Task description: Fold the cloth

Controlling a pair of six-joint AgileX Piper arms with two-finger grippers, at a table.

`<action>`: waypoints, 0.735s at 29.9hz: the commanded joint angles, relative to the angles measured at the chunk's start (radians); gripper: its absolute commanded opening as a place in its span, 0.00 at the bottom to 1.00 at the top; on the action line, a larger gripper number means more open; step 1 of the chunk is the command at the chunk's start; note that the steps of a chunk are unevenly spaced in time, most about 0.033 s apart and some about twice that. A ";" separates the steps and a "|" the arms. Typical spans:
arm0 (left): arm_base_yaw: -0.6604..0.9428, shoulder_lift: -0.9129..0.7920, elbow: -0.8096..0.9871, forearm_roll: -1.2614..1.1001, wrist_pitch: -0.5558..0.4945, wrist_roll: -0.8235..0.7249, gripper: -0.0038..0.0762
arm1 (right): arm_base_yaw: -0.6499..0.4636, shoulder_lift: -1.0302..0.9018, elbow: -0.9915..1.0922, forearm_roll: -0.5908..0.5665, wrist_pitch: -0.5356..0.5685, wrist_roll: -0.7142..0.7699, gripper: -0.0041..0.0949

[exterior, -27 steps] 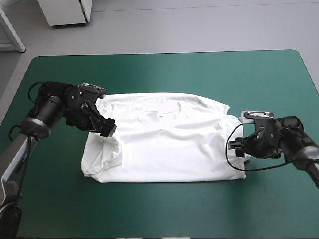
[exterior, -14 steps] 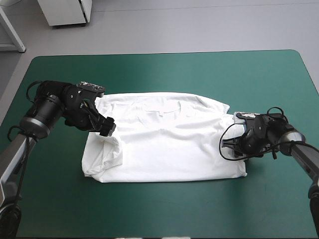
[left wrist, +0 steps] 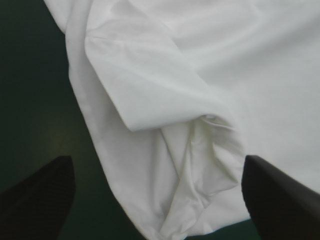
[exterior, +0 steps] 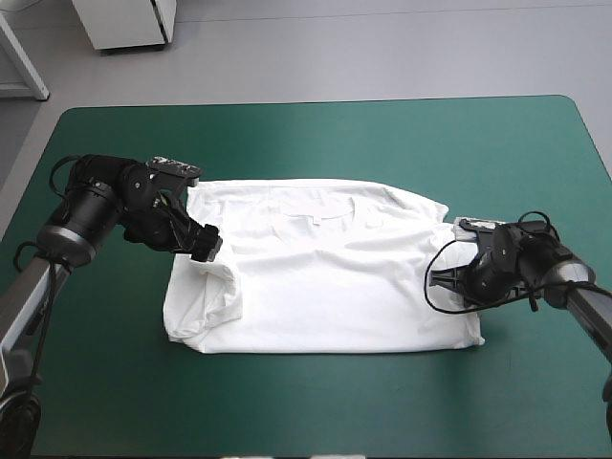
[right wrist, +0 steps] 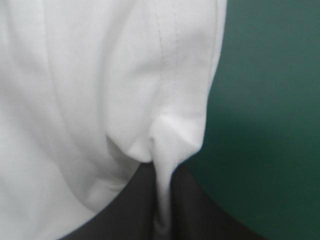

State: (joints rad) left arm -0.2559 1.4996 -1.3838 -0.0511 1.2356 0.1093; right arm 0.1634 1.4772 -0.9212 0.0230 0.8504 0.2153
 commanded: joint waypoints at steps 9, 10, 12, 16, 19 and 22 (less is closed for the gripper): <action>-0.004 -0.041 -0.033 -0.012 0.014 0.024 0.86 | -0.003 -0.170 -0.025 0.104 0.008 -0.071 0.06; -0.004 -0.041 -0.033 -0.012 0.014 0.024 0.86 | 0.004 -0.170 -0.025 0.139 0.006 -0.101 0.06; -0.004 -0.041 -0.033 -0.012 0.014 0.024 0.86 | 0.027 -0.170 -0.025 0.171 -0.003 -0.122 0.06; -0.004 -0.041 -0.033 -0.014 0.004 0.024 0.86 | 0.116 -0.161 -0.025 0.167 -0.019 -0.141 0.06; -0.004 -0.041 -0.033 -0.016 -0.001 0.024 0.86 | 0.171 -0.124 -0.025 0.167 -0.033 -0.141 0.06; -0.004 -0.041 -0.033 -0.016 -0.004 0.024 0.86 | 0.209 -0.061 -0.025 0.167 -0.036 -0.152 0.08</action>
State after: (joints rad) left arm -0.2559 1.4996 -1.3838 -0.0511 1.2375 0.1365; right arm 0.3459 1.3952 -0.9205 0.1807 0.8397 0.0837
